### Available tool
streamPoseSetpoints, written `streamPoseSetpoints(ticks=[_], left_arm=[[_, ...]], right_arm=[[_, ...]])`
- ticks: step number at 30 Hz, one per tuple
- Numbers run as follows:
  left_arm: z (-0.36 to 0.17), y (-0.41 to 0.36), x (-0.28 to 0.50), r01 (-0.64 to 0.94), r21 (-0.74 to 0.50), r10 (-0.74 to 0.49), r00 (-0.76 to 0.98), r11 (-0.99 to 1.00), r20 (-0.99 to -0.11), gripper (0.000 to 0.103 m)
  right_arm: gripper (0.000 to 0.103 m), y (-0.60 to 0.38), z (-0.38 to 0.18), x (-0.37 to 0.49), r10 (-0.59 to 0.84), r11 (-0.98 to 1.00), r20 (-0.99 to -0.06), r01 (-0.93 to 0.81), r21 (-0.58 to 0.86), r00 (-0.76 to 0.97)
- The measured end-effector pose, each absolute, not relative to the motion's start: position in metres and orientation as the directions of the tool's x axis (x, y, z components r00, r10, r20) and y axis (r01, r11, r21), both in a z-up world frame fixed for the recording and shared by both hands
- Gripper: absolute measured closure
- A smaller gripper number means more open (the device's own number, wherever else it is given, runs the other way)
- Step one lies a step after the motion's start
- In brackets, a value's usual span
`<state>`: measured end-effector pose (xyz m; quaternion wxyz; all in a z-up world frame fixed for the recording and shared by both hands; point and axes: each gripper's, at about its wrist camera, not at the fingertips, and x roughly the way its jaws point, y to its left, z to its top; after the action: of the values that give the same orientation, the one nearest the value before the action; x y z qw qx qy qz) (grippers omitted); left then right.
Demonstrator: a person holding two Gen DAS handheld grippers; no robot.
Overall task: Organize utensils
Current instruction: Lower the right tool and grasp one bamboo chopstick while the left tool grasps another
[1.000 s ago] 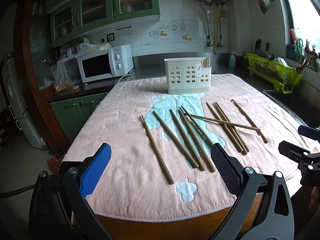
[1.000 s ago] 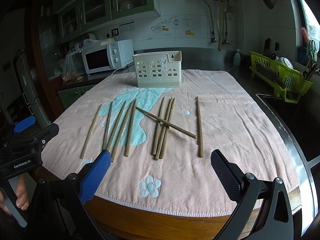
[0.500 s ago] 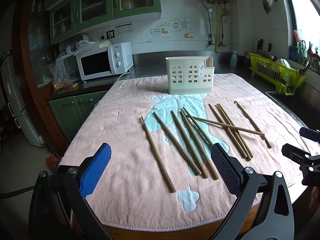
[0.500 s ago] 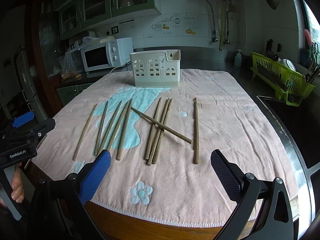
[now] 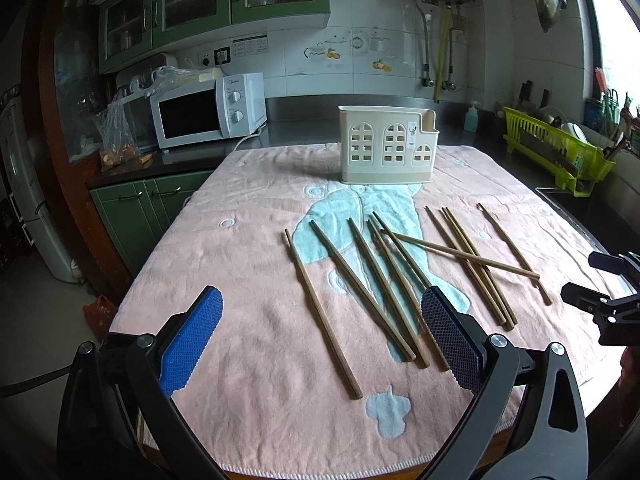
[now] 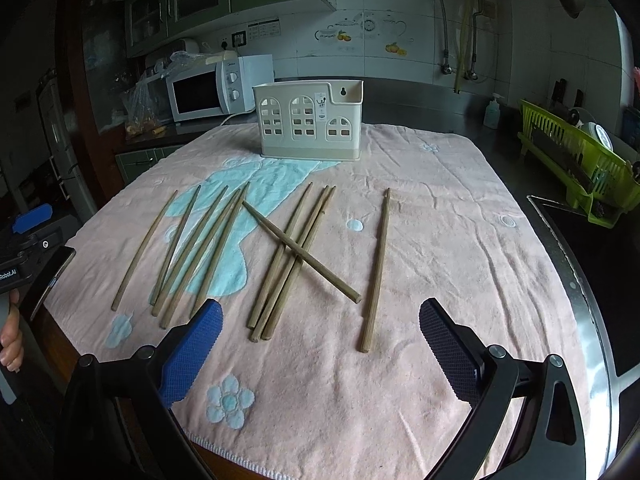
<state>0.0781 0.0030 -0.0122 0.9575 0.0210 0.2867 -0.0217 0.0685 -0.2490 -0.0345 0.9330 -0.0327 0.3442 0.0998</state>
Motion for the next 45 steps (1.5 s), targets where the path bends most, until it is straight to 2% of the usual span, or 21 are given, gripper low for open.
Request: streamPoseSetpoints(ticks=[2, 3, 6, 13, 21, 25, 30, 36, 41, 43, 45], left_arm=[[-0.015, 0.005, 0.082, 0.057, 0.017, -0.038, 0.83, 0.998, -0.556, 0.005], [-0.016, 0.006, 0.084, 0.059, 0.012, -0.042, 0.828, 0.998, -0.559, 0.005], [-0.021, 0.007, 0.089, 0.065, -0.001, -0.054, 0.819, 0.998, -0.571, 0.005], [-0.034, 0.005, 0.096, 0.085, -0.016, -0.077, 0.795, 0.996, -0.601, 0.013], [-0.057, 0.006, 0.104, 0.094, -0.061, -0.111, 0.743, 0.994, -0.66, 0.03], [-0.067, 0.0, 0.108, 0.101, -0.065, -0.118, 0.718, 0.993, -0.686, 0.037], [-0.078, -0.007, 0.115, 0.116, -0.098, -0.151, 0.679, 0.988, -0.718, 0.055], [-0.094, -0.005, 0.123, 0.081, -0.114, -0.139, 0.646, 0.99, -0.751, 0.069], [-0.099, -0.005, 0.126, 0.038, -0.104, -0.104, 0.632, 0.994, -0.768, 0.076], [-0.1, -0.005, 0.126, 0.019, -0.095, -0.086, 0.63, 0.995, -0.771, 0.077], [-0.1, -0.006, 0.126, 0.001, -0.085, -0.066, 0.63, 0.996, -0.774, 0.079]], right_arm=[[0.017, -0.251, -0.038, 0.079, 0.198, 0.969, -0.662, -0.248, 0.019, 0.723], [0.026, -0.252, -0.041, 0.086, 0.216, 0.964, -0.675, -0.264, 0.033, 0.705], [0.027, -0.253, -0.048, 0.104, 0.24, 0.951, -0.699, -0.308, 0.029, 0.674], [0.043, -0.249, -0.065, 0.135, 0.282, 0.909, -0.743, -0.417, 0.004, 0.607], [0.056, -0.246, -0.08, 0.153, 0.306, 0.875, -0.779, -0.484, 0.004, 0.547], [0.068, -0.245, -0.083, 0.156, 0.317, 0.865, -0.785, -0.501, 0.01, 0.532], [0.085, -0.249, -0.085, 0.159, 0.33, 0.867, -0.783, -0.498, 0.03, 0.527], [0.088, -0.248, -0.086, 0.156, 0.344, 0.864, -0.779, -0.502, 0.043, 0.524], [0.089, -0.245, -0.083, 0.151, 0.347, 0.865, -0.772, -0.5, 0.044, 0.533], [0.096, -0.244, -0.081, 0.149, 0.354, 0.865, -0.766, -0.499, 0.05, 0.536], [0.096, -0.244, -0.079, 0.147, 0.355, 0.868, -0.761, -0.494, 0.052, 0.543]])
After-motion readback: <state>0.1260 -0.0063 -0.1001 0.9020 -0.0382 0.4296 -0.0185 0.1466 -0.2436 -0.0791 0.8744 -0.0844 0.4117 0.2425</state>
